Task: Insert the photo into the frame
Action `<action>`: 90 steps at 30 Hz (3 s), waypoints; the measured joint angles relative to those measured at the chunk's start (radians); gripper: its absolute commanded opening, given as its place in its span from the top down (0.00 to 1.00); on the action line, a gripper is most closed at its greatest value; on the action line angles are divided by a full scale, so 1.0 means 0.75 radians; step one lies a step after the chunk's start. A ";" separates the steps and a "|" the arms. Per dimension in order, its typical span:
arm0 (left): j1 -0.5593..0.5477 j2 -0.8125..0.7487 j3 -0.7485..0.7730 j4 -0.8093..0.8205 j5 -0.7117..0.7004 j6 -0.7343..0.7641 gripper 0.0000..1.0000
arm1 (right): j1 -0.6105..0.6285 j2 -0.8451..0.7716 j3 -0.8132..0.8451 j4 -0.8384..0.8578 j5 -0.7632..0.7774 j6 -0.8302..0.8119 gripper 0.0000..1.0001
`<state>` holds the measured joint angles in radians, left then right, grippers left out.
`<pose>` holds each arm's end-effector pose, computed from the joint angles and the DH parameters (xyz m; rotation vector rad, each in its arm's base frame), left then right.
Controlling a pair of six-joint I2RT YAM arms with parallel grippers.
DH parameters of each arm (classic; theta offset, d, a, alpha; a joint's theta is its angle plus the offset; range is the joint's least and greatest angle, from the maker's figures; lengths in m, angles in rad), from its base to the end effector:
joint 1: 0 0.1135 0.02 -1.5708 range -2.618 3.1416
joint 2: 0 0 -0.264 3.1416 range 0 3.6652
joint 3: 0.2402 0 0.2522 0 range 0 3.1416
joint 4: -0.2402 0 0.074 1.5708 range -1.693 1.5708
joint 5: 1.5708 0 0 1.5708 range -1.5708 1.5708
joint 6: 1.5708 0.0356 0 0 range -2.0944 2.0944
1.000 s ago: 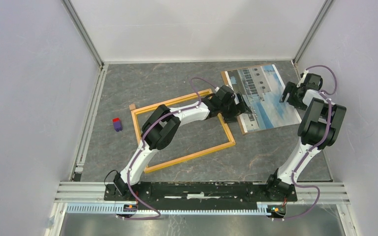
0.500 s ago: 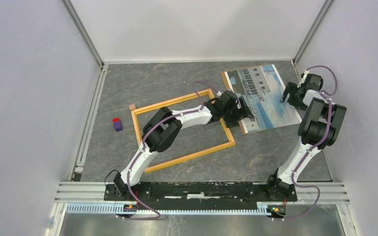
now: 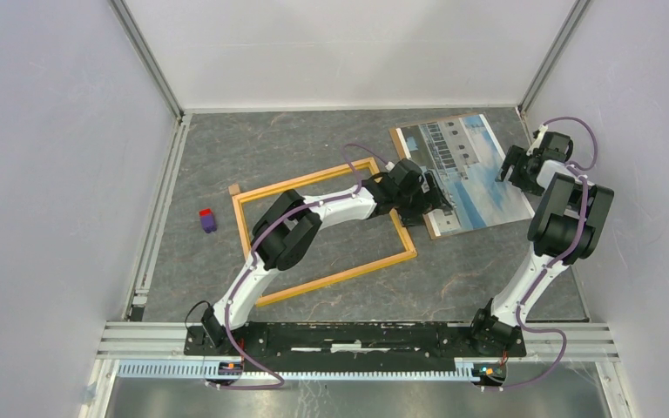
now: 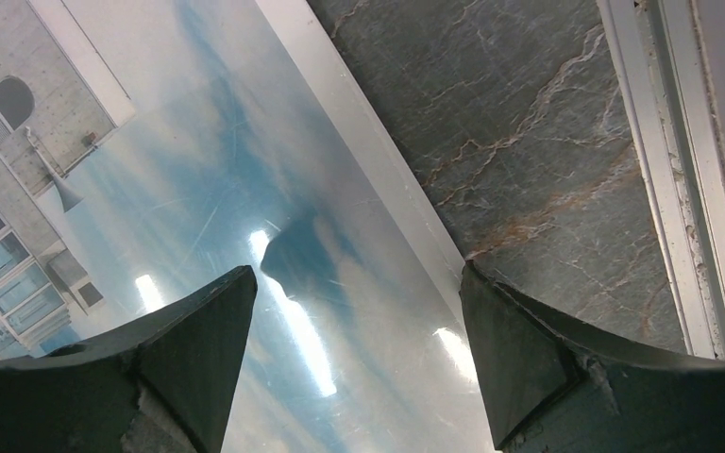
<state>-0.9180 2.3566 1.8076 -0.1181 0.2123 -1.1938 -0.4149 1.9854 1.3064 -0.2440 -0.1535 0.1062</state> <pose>0.3175 -0.4276 0.1561 -0.2240 2.5918 -1.2337 0.3871 -0.1645 0.1609 0.5767 2.4114 0.0604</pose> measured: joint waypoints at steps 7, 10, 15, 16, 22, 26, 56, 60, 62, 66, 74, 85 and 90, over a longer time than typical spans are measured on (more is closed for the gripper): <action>0.000 -0.014 0.000 0.007 0.014 -0.014 0.00 | -0.001 0.000 -0.008 0.018 -0.005 -0.001 0.15; 0.000 -0.033 0.000 0.013 0.027 -0.021 0.00 | -0.001 0.000 -0.010 0.027 -0.004 -0.001 0.15; 0.001 -0.071 0.000 0.042 0.045 -0.039 0.00 | -0.001 0.000 -0.019 0.045 -0.004 -0.002 0.15; 0.001 -0.078 -0.001 0.045 0.044 -0.039 0.00 | -0.002 0.000 -0.020 0.048 -0.004 -0.002 0.15; 0.005 -0.125 -0.020 0.149 0.052 -0.071 0.00 | -0.002 0.000 -0.020 0.050 -0.005 -0.002 0.15; 0.018 -0.126 -0.073 0.258 0.074 -0.125 0.00 | -0.002 0.000 -0.020 0.050 -0.005 -0.002 0.15; 0.046 -0.076 -0.392 0.672 0.023 -0.507 0.09 | -0.012 0.000 -0.041 0.106 -0.008 -0.005 0.15; 0.044 -0.075 -0.407 0.633 -0.015 -0.513 0.08 | -0.012 0.000 -0.043 0.102 -0.014 -0.004 0.15; 0.040 -0.075 -0.407 0.618 -0.035 -0.512 0.09 | -0.012 0.000 -0.043 0.100 -0.018 -0.005 0.15; 0.037 -0.075 -0.408 0.619 -0.050 -0.513 0.13 | -0.012 0.000 -0.043 0.101 -0.020 -0.004 0.15; 0.040 -0.061 -0.441 0.724 -0.064 -0.511 0.18 | -0.016 0.000 -0.044 0.110 -0.023 -0.005 0.15; 0.039 -0.090 -0.541 0.874 -0.054 -0.266 0.18 | -0.015 -0.002 -0.049 0.108 -0.042 -0.005 0.15; 0.042 -0.132 -0.565 0.892 -0.028 -0.207 0.17 | -0.013 -0.057 -0.132 0.138 -0.086 -0.002 0.14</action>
<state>-0.8867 2.2578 1.3842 0.5507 0.1909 -1.3487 -0.4244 1.9427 1.2076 -0.1402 -0.2184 0.1047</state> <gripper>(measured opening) 0.822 0.852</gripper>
